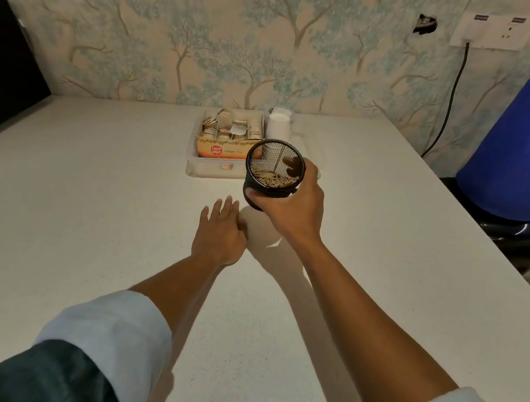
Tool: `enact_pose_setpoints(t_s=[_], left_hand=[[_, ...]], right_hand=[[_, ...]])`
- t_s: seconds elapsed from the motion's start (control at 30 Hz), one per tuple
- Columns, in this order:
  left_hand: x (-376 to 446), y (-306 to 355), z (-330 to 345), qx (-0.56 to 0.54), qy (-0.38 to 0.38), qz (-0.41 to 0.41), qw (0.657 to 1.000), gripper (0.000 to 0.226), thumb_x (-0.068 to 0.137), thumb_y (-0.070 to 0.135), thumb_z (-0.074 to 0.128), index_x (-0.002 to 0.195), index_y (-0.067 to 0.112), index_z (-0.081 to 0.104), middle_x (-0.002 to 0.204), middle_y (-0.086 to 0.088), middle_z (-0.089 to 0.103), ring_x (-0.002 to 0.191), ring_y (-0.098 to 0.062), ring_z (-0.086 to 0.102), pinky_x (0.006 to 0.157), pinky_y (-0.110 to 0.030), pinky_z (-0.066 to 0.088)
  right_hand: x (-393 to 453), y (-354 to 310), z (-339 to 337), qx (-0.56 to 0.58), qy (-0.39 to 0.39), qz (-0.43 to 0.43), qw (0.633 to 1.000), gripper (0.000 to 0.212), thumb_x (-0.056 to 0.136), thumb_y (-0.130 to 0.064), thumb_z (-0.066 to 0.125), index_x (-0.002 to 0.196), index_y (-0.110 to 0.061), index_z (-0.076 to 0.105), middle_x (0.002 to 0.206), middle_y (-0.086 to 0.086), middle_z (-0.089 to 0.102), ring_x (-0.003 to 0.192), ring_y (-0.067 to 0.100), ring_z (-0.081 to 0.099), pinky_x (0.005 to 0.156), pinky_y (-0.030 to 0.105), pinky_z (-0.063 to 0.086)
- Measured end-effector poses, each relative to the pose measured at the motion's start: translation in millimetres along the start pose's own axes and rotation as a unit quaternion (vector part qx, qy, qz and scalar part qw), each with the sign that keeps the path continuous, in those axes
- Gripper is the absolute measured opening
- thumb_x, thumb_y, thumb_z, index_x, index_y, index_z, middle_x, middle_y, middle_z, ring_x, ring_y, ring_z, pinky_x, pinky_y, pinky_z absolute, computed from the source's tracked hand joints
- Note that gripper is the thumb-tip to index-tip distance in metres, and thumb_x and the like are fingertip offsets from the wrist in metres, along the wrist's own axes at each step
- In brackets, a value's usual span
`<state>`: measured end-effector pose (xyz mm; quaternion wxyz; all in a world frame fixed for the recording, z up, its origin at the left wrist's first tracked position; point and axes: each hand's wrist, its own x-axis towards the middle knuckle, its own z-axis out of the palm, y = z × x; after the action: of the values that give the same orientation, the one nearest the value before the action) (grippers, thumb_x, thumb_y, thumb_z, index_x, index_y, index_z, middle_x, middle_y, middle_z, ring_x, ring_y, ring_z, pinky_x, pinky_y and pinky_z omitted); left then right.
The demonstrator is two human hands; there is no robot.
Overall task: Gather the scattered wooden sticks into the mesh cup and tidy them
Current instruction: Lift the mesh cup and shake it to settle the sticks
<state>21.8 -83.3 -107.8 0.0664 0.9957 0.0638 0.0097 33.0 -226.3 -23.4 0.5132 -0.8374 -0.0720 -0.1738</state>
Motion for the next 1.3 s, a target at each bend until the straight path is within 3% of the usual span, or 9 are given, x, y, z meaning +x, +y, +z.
enact_pose_setpoints(t_s=[0.2, 0.37, 0.53, 0.67, 0.87, 1.1, 1.2, 1.3], left_hand=[[-0.7, -0.3, -0.2, -0.006, 0.0, -0.002, 1.0, 0.059, 0.106, 0.032, 0.022, 0.16, 0.012, 0.011, 0.168, -0.007, 0.005, 0.155, -0.027, 0.002, 0.125, -0.049, 0.004], [0.0, 0.2, -0.1, 0.005, -0.005, 0.0, 1.0, 0.059, 0.106, 0.032, 0.021, 0.16, 0.012, 0.009, 0.169, -0.006, 0.003, 0.155, -0.026, 0.001, 0.125, -0.048, 0.003], [-3.2, 0.6, -2.3, -0.005, -0.003, -0.003, 1.0, 0.058, 0.106, 0.033, 0.019, 0.16, 0.013, 0.01, 0.168, -0.007, 0.005, 0.155, -0.027, 0.001, 0.125, -0.049, 0.004], [0.1, 1.9, -1.1, 0.004, -0.012, -0.004, 1.0, 0.059, 0.107, 0.036, 0.019, 0.161, 0.015, 0.008, 0.169, -0.007, 0.002, 0.155, -0.027, 0.0, 0.125, -0.049, 0.003], [3.5, 0.1, 4.3, 0.012, -0.008, -0.011, 1.0, 0.06, 0.106, 0.042, 0.014, 0.161, 0.016, 0.01, 0.169, -0.006, 0.002, 0.155, -0.027, 0.0, 0.126, -0.049, 0.004], [6.5, -3.1, 6.8, 0.0, -0.005, -0.001, 1.0, 0.06, 0.107, 0.041, 0.013, 0.16, 0.014, 0.013, 0.168, -0.007, 0.005, 0.155, -0.028, 0.002, 0.126, -0.049, 0.004], [8.6, -5.1, 6.2, -0.026, -0.009, -0.001, 1.0, 0.059, 0.107, 0.041, 0.018, 0.16, 0.016, 0.013, 0.168, -0.006, 0.004, 0.155, -0.026, 0.0, 0.126, -0.048, 0.002], [13.0, -7.7, 1.7, -0.11, -0.013, -0.024, 0.994, 0.057, 0.107, 0.038, 0.032, 0.16, 0.021, 0.018, 0.168, -0.003, 0.009, 0.156, -0.024, 0.001, 0.125, -0.046, -0.001]], right_hand=[[-1.3, 8.6, -1.1, -0.026, -0.053, 0.014, 0.998, 0.098, 0.051, -0.049, 0.089, 0.134, -0.022, 0.042, 0.128, -0.005, 0.059, 0.115, 0.016, 0.056, 0.084, 0.025, 0.05], [-2.0, 2.1, 1.2, 0.012, -0.011, 0.007, 1.0, 0.095, 0.05, -0.055, 0.086, 0.13, -0.026, 0.044, 0.124, -0.01, 0.06, 0.108, 0.008, 0.055, 0.082, 0.021, 0.051], [0.6, 13.7, 1.3, -0.036, -0.071, 0.021, 0.997, 0.1, 0.049, -0.053, 0.088, 0.133, -0.022, 0.043, 0.128, -0.005, 0.06, 0.114, 0.016, 0.057, 0.082, 0.023, 0.049], [4.4, 20.0, 0.1, 0.005, -0.109, 0.048, 0.993, 0.104, 0.048, -0.048, 0.09, 0.136, -0.021, 0.041, 0.132, -0.003, 0.057, 0.118, 0.016, 0.055, 0.088, 0.025, 0.05], [13.7, 25.4, -7.3, 0.048, -0.149, 0.099, 0.983, 0.102, 0.053, -0.041, 0.092, 0.138, -0.022, 0.039, 0.136, -0.004, 0.053, 0.118, 0.013, 0.051, 0.083, 0.02, 0.046], [21.1, 36.5, -22.0, 0.086, -0.22, 0.103, 0.966, 0.098, 0.049, -0.029, 0.095, 0.133, -0.026, 0.044, 0.119, -0.016, 0.053, 0.109, 0.007, 0.049, 0.07, 0.01, 0.039], [25.5, 39.3, -24.6, 0.09, -0.249, 0.108, 0.958, 0.093, 0.047, -0.027, 0.095, 0.124, -0.034, 0.044, 0.109, -0.025, 0.054, 0.104, 0.003, 0.052, 0.07, 0.011, 0.041], [29.9, 42.1, -26.6, 0.094, -0.274, 0.107, 0.951, 0.095, 0.044, -0.024, 0.095, 0.123, -0.035, 0.044, 0.113, -0.021, 0.058, 0.106, 0.004, 0.056, 0.075, 0.014, 0.046]])
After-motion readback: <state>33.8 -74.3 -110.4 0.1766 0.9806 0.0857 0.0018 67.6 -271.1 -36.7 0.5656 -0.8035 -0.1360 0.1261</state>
